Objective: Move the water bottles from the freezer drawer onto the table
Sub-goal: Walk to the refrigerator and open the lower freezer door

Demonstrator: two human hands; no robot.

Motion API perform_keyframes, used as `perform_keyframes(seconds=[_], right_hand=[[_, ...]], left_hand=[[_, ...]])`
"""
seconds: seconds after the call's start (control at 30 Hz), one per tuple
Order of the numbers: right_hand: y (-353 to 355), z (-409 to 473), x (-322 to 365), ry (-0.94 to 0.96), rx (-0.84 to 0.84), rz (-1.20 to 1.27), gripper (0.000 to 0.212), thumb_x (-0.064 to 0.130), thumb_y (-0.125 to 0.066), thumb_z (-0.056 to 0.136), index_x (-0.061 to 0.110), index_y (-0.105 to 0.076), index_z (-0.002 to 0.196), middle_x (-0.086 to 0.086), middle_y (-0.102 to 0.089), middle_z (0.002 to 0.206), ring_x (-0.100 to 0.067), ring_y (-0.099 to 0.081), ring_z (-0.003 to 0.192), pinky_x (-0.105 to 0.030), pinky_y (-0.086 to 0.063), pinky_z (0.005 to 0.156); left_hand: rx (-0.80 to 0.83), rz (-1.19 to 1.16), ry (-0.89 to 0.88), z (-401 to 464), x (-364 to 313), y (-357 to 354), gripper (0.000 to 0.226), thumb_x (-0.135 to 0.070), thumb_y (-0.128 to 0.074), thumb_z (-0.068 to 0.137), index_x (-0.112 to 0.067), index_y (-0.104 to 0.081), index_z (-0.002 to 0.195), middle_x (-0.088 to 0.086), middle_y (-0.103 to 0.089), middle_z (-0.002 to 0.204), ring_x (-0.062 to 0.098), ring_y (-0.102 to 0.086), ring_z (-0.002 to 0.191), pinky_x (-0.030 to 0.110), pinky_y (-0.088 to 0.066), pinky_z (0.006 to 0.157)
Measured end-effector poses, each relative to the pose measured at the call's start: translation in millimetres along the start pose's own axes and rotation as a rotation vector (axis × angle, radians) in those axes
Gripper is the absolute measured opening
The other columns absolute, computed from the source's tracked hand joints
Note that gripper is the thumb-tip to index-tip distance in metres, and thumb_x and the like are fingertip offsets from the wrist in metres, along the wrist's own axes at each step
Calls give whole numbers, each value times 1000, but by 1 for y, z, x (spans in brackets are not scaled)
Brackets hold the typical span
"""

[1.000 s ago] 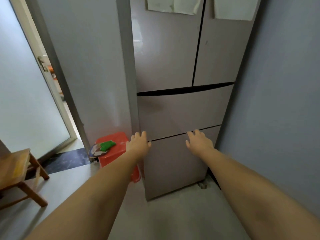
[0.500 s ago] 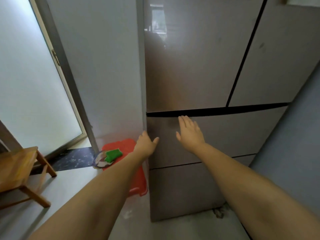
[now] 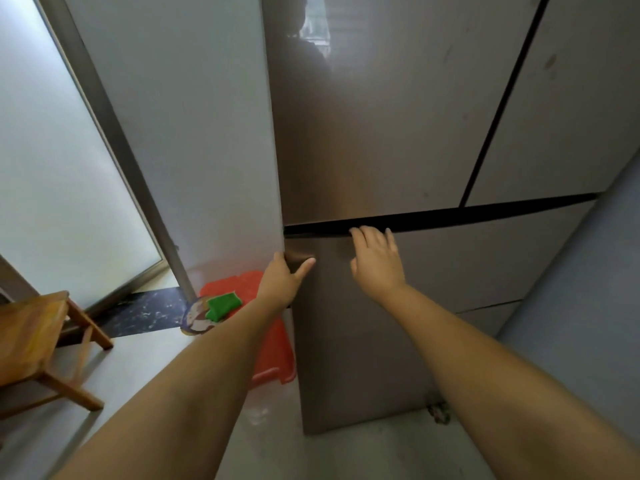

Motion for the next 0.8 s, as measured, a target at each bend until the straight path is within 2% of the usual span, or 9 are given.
perform_keyframes(seconds=[0.1, 0.2, 0.3, 0.4, 0.5, 0.6, 0.67, 0.73, 0.8], right_hand=[[1, -30, -5, 9, -85, 45, 58, 4, -57, 86, 5, -42, 142, -12, -46, 143, -26, -36, 139, -46, -8, 121], [6, -81, -20, 46, -165, 76, 59, -4, -57, 79, 5, -49, 137, -12, -51, 139, -27, -42, 136, -45, -11, 119], [21, -137, -44, 72, -247, 125, 55, 2, -38, 79, 5, -54, 131, -14, -56, 133, -25, -43, 132, -48, -21, 116], [38, -191, -66, 35, -261, 197, 60, 8, -25, 79, 3, -53, 132, -15, -53, 136, -25, -38, 135, -43, -19, 118], [66, -237, -86, -36, -270, 249, 51, -6, -32, 84, -2, -56, 129, -20, -54, 135, -33, -43, 135, -42, -21, 118], [104, -271, -109, -157, -255, 351, 44, -17, -41, 84, -3, -64, 118, -20, -59, 129, -34, -50, 129, -29, -28, 111], [134, -289, -121, -303, -273, 428, 37, -11, -42, 87, 1, -69, 110, -16, -65, 119, -30, -59, 116, -24, -38, 102], [162, -305, -127, -389, -309, 474, 34, -5, -42, 89, 5, -70, 107, -12, -68, 112, -26, -62, 106, -24, -45, 94], [187, -321, -133, -433, -248, 428, 32, 2, -43, 93, 7, -70, 110, -11, -67, 116, -25, -61, 109, -27, -43, 96]], left_hand=[[-11, 103, -58, -37, 0, -1, 57, -58, -58, 84, -16, -48, 122, 5, -64, 117, 25, -63, 104, 42, -53, 90], [26, 287, -183, -96, -2, -9, 53, -59, -52, 86, -19, -48, 120, 1, -63, 113, 20, -63, 98, 36, -53, 85], [163, 593, -366, -157, -10, -12, 53, -59, -48, 88, -17, -47, 120, 3, -61, 112, 20, -62, 97, 35, -54, 83], [269, 875, -582, -206, -21, -11, 58, -57, -43, 92, -16, -45, 132, 5, -56, 126, 21, -57, 111, 32, -51, 92], [212, 837, -604, -234, -40, -13, 45, -39, -45, 96, -17, -42, 135, 5, -54, 131, 18, -56, 114, 28, -51, 92], [148, 774, -687, -244, -74, -38, 49, -27, -46, 95, -18, -35, 142, 5, -49, 137, 20, -56, 116, 31, -53, 87], [169, 703, -823, -255, -110, -71, 56, -24, -45, 96, -21, -26, 149, 4, -41, 145, 19, -49, 124, 31, -51, 90], [250, 639, -967, -265, -142, -107, 60, -25, -47, 97, -26, -21, 151, 3, -31, 152, 19, -38, 134, 34, -47, 99], [334, 640, -1055, -272, -165, -140, 61, -28, -48, 97, -29, -20, 152, 5, -26, 156, 22, -31, 141, 39, -41, 108]])
Point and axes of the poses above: each hand's wrist, its own z-axis towards the middle knuckle, its own y-axis out of the back of the hand, x = y × z, the point moved 1 cm from there along z, towards the middle knuckle
